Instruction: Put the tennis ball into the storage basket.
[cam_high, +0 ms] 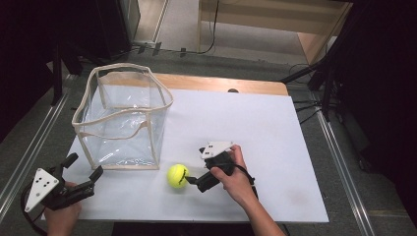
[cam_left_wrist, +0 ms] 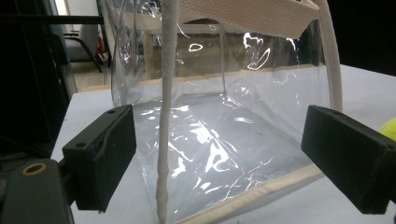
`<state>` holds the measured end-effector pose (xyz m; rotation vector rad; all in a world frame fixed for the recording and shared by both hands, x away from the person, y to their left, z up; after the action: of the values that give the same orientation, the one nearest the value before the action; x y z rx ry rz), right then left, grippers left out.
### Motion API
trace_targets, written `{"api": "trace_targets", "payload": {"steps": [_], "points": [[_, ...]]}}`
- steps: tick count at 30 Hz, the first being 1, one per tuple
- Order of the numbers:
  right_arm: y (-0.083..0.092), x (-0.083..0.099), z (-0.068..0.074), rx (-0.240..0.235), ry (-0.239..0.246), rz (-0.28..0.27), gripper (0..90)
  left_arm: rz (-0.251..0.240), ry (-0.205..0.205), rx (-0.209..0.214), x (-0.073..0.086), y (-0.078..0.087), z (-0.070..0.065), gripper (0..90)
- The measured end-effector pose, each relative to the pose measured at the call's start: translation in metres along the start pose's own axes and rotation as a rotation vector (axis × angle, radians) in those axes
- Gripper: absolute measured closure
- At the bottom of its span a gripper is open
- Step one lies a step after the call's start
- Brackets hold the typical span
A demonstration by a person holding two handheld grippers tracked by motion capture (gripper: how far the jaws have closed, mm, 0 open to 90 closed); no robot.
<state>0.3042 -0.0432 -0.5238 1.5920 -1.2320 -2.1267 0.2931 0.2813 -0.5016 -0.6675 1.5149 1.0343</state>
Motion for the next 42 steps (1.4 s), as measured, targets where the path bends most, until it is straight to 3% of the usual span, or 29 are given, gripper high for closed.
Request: {"api": "trace_targets", "payload": {"steps": [18,29,42], "points": [[-0.025,-0.006,0.018,-0.062,0.067,0.077,0.0,0.0,0.001,0.002,0.0,0.0,0.0,10.4],[-0.04,-0.003,0.026,-0.103,0.07,0.162,0.0,0.0,0.002,0.002,0.0,0.0,0.0,10.4],[-0.051,-0.004,0.032,-0.126,0.068,0.207,0.0,0.0,0.003,0.005,0.0,0.0,0.0,10.4]]}}
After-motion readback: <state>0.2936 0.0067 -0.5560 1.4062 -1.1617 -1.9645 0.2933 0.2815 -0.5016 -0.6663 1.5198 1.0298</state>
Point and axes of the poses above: each handheld gripper's, and its own axes: y roughly backward along the jaws, x roughly out of its underside, z roughly to its left, the point moved 9 cm from there along -y, roughly forward along the jaws, and after that the axes turned 6 degrees about z, right-handed, at the moved point
